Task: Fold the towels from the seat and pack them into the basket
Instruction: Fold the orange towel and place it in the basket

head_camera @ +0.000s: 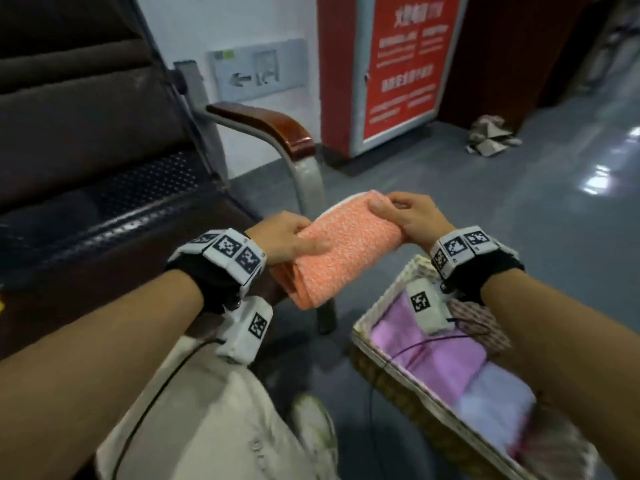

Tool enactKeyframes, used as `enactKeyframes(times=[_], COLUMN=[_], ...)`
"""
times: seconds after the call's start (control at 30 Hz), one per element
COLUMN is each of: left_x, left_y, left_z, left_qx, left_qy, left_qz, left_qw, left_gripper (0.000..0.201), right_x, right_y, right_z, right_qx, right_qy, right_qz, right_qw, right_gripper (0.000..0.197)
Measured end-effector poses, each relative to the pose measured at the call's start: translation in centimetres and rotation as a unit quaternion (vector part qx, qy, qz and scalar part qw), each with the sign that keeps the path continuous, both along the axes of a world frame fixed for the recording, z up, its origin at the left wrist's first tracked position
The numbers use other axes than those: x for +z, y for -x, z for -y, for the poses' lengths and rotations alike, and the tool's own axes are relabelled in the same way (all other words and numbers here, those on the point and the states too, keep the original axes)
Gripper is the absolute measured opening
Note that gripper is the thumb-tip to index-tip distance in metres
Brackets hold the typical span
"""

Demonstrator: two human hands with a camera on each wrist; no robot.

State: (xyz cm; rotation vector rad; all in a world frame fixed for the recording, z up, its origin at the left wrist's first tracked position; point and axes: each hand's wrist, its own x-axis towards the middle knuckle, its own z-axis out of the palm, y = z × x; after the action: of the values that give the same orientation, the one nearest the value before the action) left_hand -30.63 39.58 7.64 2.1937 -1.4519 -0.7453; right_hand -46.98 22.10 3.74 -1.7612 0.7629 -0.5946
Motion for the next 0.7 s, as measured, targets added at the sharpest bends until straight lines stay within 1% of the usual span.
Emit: enactKeyframes(times=[0.1, 0.17, 0.23, 0.3, 0.37, 0.47, 0.6, 0.63, 0.7], left_x=[-5.5, -9.2, -12.6, -15.7, -18.5, -21.4, -23.6, -24.1, -24.8], left_y=[4.5, 7.4, 9.9, 12.0, 13.9, 16.6, 18.7, 18.9, 18.7], left_z=[4.0, 6.0, 7.5, 8.8, 9.7, 10.6, 11.6, 11.9, 12.2], left_qx=[-0.03, -0.039, -0.049, -0.074, -0.106, -0.137, -0.166, -0.174, -0.194], left_qy=[-0.031, -0.065, -0.09, -0.109, -0.137, -0.157, -0.164, -0.181, -0.227], left_qz=[-0.054, -0.082, -0.101, -0.103, -0.087, -0.067, -0.099, -0.092, -0.039], left_qw=[0.998, 0.994, 0.99, 0.986, 0.981, 0.976, 0.967, 0.964, 0.953], left_gripper=[0.036, 0.034, 0.029, 0.026, 0.03, 0.033, 0.037, 0.036, 0.036], right_x=[-4.2, -6.8, -9.2, -11.3, -13.5, -16.7, -19.1, -19.5, -20.8], right_y=[6.0, 9.5, 12.4, 14.8, 16.8, 18.9, 19.2, 19.0, 18.5], right_z=[2.2, 3.3, 4.3, 5.2, 5.7, 6.2, 7.4, 7.4, 7.1], right_qx=[-0.032, -0.027, -0.012, -0.002, -0.009, -0.048, -0.119, -0.114, -0.079], right_qy=[0.004, -0.005, -0.036, -0.049, -0.07, -0.092, -0.077, -0.069, -0.052], right_qz=[-0.084, -0.159, -0.216, -0.261, -0.293, -0.331, -0.347, -0.358, -0.397], right_qw=[0.996, 0.987, 0.976, 0.964, 0.953, 0.938, 0.927, 0.924, 0.913], right_gripper=[0.024, 0.026, 0.028, 0.029, 0.032, 0.033, 0.035, 0.036, 0.039])
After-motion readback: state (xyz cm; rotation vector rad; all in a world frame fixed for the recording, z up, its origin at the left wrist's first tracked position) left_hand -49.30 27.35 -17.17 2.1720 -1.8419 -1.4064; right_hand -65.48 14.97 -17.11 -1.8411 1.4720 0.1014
